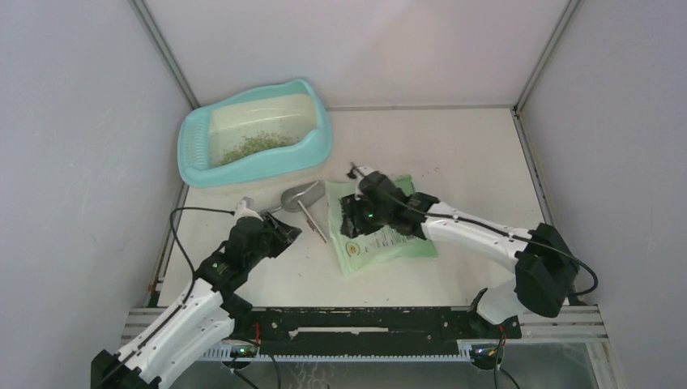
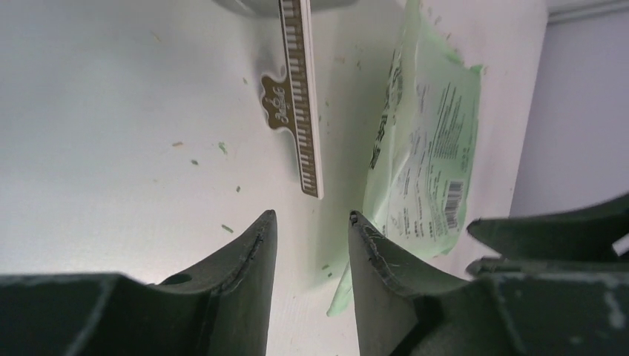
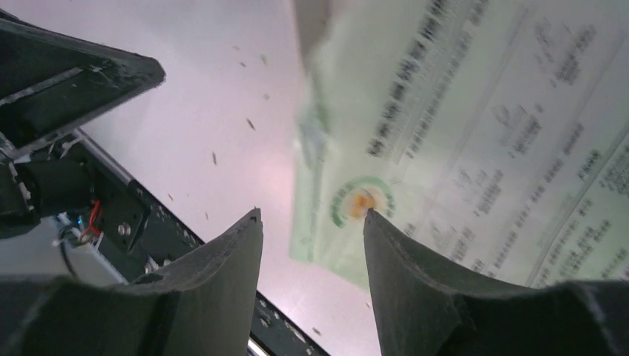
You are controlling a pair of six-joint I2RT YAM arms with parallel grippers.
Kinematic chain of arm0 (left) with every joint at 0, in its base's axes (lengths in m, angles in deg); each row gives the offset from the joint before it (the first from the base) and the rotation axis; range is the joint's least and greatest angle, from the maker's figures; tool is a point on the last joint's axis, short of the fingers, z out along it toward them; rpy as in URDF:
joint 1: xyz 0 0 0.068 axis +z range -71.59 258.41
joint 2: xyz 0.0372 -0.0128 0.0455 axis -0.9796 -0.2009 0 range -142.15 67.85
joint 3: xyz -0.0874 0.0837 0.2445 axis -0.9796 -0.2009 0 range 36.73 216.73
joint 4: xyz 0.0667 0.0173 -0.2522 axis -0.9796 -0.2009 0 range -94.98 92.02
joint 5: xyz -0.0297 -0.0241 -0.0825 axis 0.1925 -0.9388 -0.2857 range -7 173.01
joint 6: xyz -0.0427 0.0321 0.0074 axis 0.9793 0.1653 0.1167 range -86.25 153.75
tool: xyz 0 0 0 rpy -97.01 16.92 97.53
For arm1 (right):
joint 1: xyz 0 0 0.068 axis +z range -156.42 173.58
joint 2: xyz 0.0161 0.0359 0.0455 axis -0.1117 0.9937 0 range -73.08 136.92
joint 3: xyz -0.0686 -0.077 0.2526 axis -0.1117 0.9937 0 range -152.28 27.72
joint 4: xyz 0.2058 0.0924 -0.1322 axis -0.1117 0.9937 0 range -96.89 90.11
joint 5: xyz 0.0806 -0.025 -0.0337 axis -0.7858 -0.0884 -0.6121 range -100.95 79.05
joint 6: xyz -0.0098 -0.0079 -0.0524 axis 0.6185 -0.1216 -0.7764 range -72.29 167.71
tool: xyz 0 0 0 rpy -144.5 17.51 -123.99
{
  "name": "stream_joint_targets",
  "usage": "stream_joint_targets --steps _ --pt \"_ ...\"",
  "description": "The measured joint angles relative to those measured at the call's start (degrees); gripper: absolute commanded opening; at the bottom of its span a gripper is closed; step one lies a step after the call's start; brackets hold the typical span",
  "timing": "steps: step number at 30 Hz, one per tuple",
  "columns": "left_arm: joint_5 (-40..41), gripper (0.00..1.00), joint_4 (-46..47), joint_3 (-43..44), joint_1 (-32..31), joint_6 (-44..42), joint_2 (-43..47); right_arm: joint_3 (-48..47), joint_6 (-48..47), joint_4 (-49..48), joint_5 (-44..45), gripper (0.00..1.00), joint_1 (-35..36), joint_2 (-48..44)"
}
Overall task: Fill the litter box with clean litter
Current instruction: Close the cat litter bag at the center of the board.
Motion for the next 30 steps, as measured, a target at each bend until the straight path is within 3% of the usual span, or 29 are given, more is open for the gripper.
stream_joint_targets --steps 5,11,22,30 --pt "0.55 0.45 -3.80 0.00 5.22 -1.38 7.13 -18.38 -0.98 10.05 17.03 0.44 12.28 11.37" --pt "-1.01 0.45 -6.23 -0.81 8.02 -1.38 12.50 -33.86 -1.40 17.62 26.05 0.43 16.72 25.40" --pt "-2.51 0.44 -9.03 -3.82 8.94 -1.33 17.03 -38.25 -0.74 23.10 25.73 0.42 15.13 35.08" --pt "-3.41 0.44 -8.96 -4.33 9.05 -1.29 17.03 -32.72 -0.07 24.20 28.76 0.41 12.39 32.52"
